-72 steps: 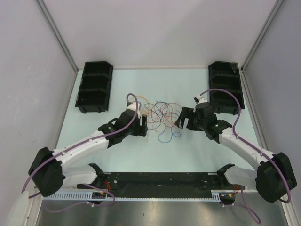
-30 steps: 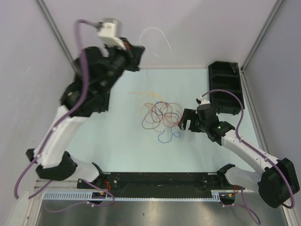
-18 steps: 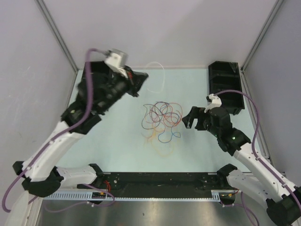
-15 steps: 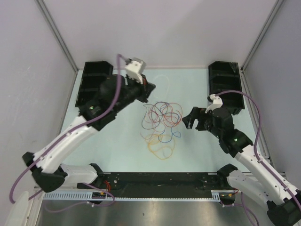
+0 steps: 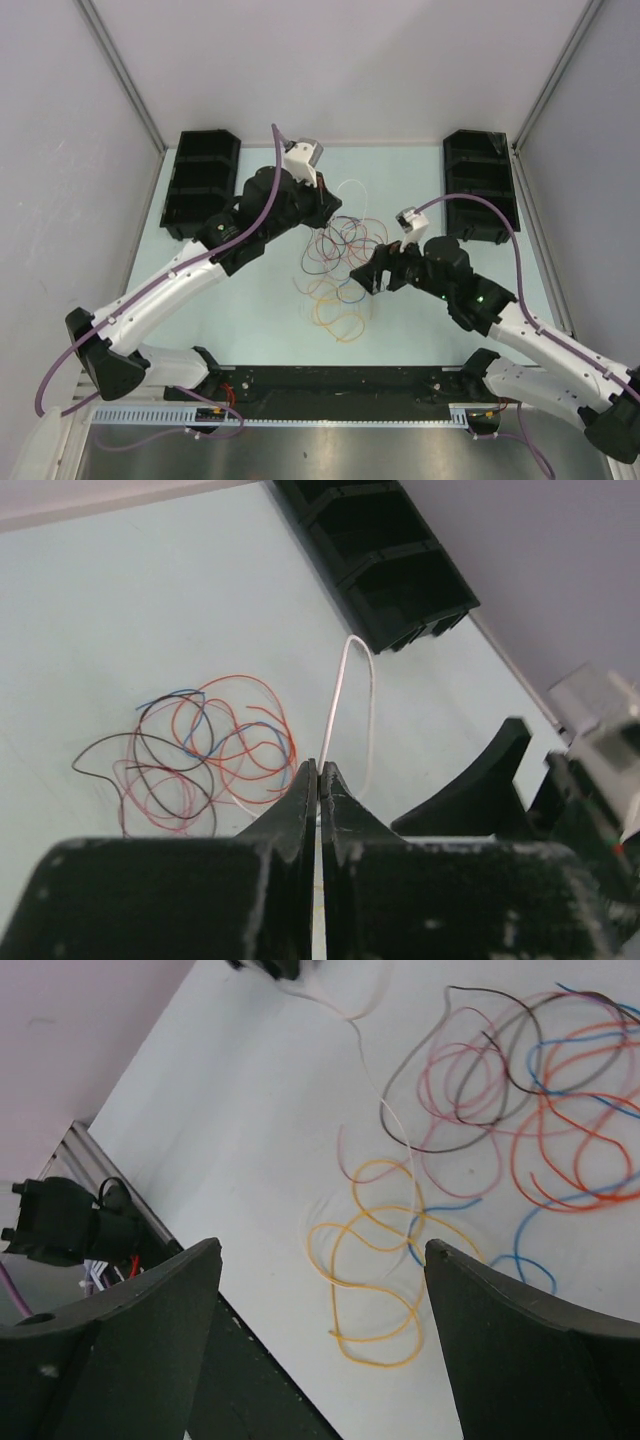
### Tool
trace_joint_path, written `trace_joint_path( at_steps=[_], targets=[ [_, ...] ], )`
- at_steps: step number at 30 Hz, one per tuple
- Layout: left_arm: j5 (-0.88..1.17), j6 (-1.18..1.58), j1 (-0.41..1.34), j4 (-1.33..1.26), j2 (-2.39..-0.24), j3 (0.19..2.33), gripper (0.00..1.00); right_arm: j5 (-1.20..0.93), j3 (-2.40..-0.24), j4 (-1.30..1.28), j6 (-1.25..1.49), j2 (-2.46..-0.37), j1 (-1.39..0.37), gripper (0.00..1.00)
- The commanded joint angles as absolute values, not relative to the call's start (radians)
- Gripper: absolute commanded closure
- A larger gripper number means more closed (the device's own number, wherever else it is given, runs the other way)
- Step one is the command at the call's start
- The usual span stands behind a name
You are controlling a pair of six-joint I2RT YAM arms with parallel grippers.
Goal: Untangle the cables
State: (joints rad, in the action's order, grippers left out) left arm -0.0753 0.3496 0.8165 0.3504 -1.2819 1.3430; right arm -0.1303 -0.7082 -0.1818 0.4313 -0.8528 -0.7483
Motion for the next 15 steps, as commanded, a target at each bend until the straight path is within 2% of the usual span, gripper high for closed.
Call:
trace_joint_path(
  at_steps=[1, 4, 15],
  targets=[
    [-0.023, 0.518, 0.796, 0.307, -1.237, 1.401, 1.00, -0.017, -0.723, 0.024, 0.378, -0.899, -0.860, 0.14],
    [0.063, 0.547, 0.779, 0.244, -1.206, 1.400, 1.00, 0.032, -0.723, 0.100, 0.364, -0.920, -0.891, 0.15],
    [0.061, 0.799, 0.667, 0.235, -1.098, 1.414, 1.00, 0.067, -0.724, 0.259, 0.325, -0.991, -0.911, 0.19]
  ],
)
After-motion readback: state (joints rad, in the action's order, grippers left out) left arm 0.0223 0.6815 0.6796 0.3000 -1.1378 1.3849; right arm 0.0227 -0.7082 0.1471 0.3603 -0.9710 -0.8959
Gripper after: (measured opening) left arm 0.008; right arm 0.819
